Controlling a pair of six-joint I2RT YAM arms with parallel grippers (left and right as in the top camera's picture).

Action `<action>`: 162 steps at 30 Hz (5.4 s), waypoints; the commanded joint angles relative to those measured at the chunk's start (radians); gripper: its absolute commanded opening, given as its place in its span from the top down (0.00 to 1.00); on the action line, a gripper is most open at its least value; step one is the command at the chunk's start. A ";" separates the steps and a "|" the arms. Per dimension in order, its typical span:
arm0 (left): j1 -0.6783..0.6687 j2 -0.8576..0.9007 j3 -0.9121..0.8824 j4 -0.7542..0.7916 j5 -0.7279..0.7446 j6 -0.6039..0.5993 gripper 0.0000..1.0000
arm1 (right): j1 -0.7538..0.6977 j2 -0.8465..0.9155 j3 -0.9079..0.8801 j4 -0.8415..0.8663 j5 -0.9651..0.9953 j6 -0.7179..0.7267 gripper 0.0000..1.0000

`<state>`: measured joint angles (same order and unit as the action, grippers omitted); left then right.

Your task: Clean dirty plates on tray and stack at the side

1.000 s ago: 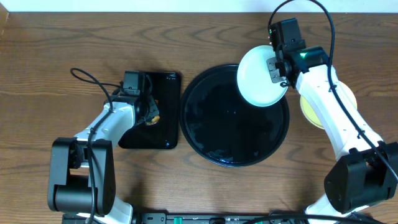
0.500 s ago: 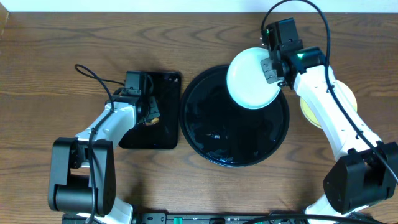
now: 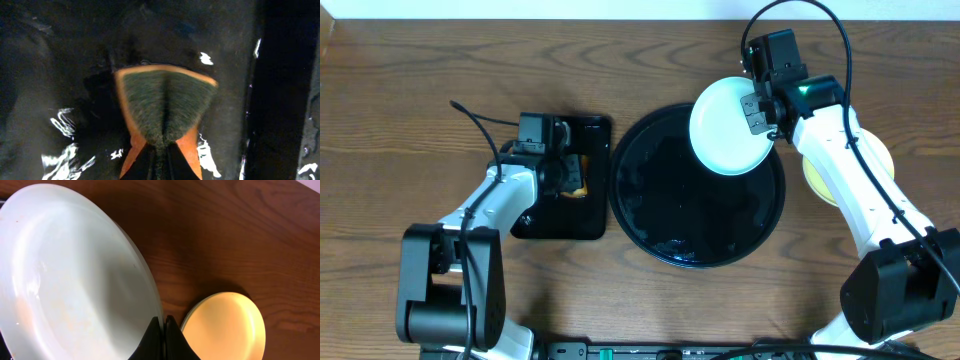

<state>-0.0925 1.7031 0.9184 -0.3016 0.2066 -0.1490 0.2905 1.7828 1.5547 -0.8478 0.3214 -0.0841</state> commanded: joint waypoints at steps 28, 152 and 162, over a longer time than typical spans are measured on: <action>-0.005 -0.038 0.010 -0.010 -0.296 -0.121 0.92 | 0.003 -0.031 0.017 0.002 0.116 0.140 0.99; -0.001 -0.243 0.127 -0.259 -0.219 0.017 0.19 | -0.462 -0.146 -0.311 0.096 -0.570 -0.033 0.01; 0.060 -0.363 0.198 -0.592 -0.218 0.013 0.18 | -0.394 -0.308 -0.300 -0.009 -0.482 0.038 0.01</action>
<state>-0.0437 1.4040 1.0958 -0.8715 -0.0040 -0.1337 -0.1070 1.5578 1.2427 -0.8509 -0.1921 -0.0689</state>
